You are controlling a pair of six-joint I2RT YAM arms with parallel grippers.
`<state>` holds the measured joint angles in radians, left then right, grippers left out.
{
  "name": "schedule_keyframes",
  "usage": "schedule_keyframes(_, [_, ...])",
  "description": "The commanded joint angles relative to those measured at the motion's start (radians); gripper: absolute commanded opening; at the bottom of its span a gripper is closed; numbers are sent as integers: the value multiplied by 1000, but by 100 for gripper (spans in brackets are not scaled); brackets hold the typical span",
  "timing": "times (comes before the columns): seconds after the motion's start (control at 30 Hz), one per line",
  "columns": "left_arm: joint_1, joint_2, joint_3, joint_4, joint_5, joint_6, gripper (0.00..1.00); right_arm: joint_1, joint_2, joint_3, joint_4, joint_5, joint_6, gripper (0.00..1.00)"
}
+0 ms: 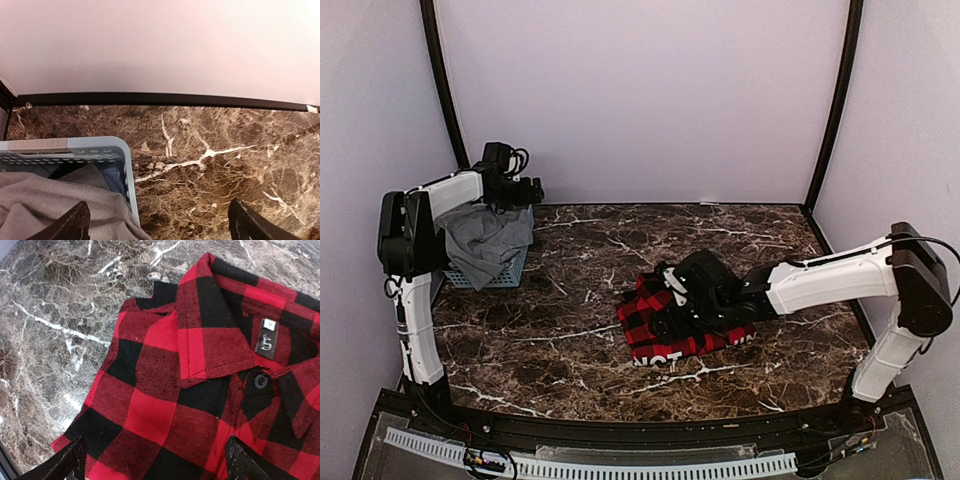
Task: Fold and stack the long sleeve shirts
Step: Move the square-folded shirt to the corner of the board.
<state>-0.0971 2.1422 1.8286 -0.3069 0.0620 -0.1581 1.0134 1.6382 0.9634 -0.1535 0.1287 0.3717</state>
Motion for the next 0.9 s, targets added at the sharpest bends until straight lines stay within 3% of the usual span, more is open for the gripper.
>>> schedule_keyframes(0.0, [-16,-250,-99,86,38,-50,95,16,114,68,-102,92,41,90])
schedule_keyframes(0.2, [-122,-431,-219,108,-36,-28,96,-81,174,61,-131,126,55,88])
schedule_keyframes(0.5, [-184,-692,-516,194,6,-104,96,-405,227,57,-55,71,-91,89])
schedule_keyframes(0.87, [-211,-875,-680,143,24,-146,96,-701,455,417,-75,-6,-355,90])
